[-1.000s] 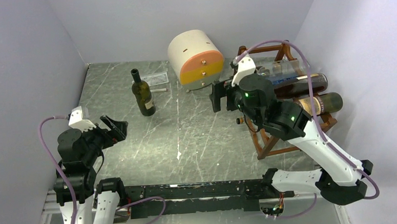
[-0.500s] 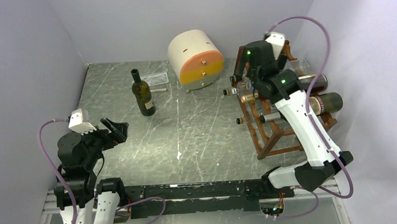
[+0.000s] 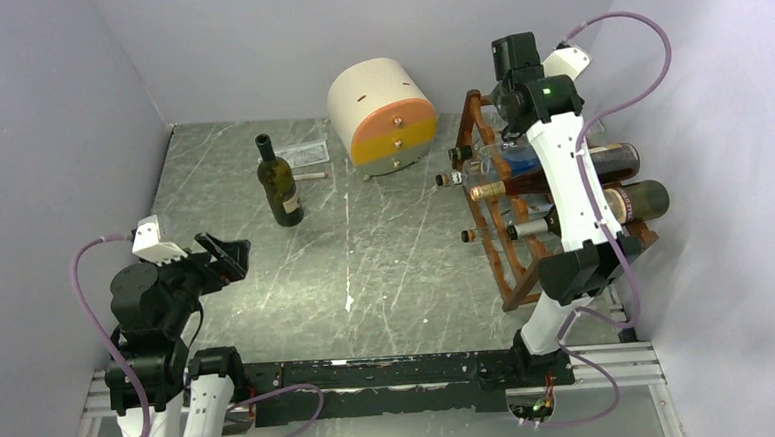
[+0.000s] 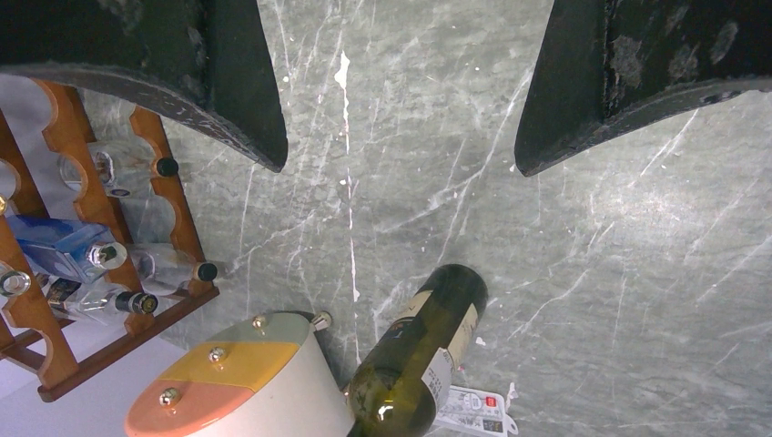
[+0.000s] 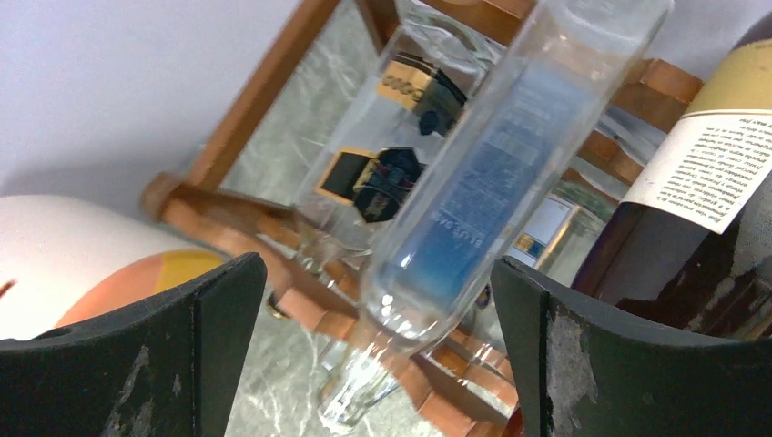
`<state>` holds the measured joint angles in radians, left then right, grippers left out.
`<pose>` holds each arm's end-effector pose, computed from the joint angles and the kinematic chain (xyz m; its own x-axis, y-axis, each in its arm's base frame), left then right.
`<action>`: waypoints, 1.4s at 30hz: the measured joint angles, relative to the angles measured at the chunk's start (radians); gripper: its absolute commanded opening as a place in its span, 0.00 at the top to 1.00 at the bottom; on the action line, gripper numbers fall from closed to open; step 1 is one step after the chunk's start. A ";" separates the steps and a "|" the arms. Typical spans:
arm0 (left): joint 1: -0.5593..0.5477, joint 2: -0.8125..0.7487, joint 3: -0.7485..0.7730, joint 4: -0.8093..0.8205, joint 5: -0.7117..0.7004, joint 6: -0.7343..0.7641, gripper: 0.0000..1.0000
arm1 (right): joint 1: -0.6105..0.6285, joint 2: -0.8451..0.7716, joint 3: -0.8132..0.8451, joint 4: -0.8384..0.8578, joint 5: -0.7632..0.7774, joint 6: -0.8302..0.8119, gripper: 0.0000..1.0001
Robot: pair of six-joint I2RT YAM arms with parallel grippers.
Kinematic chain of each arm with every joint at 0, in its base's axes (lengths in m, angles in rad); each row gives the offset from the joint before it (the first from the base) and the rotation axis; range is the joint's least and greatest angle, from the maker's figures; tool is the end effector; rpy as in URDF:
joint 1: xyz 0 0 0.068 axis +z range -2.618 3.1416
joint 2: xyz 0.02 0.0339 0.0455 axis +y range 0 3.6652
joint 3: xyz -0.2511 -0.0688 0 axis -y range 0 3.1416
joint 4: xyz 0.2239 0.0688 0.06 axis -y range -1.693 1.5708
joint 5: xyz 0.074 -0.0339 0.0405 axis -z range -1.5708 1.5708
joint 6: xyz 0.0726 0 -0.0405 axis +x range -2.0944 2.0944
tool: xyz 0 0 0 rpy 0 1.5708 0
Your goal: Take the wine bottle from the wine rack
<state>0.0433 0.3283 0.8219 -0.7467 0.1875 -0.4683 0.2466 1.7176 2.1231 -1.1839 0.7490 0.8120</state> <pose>0.0923 -0.0095 0.3170 -0.2854 -0.4562 -0.8428 0.0100 0.8780 -0.4786 0.3315 0.0325 0.4161 -0.2570 0.4833 -0.8368 0.6946 0.6945 0.1877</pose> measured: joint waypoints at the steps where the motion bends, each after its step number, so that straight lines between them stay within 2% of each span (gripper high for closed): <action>1: 0.000 0.000 0.000 0.000 0.000 0.000 0.02 | -0.016 0.010 -0.011 -0.008 -0.008 0.013 0.00; 7: 0.000 0.000 0.000 0.000 0.000 0.000 0.02 | -0.121 0.007 -0.077 -0.011 -0.047 0.063 0.00; 19: 0.000 0.000 0.000 0.000 0.000 0.000 0.02 | -0.230 -0.003 -0.141 0.029 -0.135 0.136 0.03; 36: 0.001 0.000 0.000 0.000 0.000 0.000 0.02 | -0.258 0.003 -0.188 0.095 -0.213 0.228 0.11; 42: 0.002 0.000 0.000 0.000 0.000 0.000 0.02 | -0.259 0.003 -0.222 0.121 -0.220 0.247 0.10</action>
<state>0.0448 0.3283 0.8219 -0.7464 0.1875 -0.4683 -0.0120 1.7210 1.9011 -1.0626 0.5285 1.0588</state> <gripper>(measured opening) 0.984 0.891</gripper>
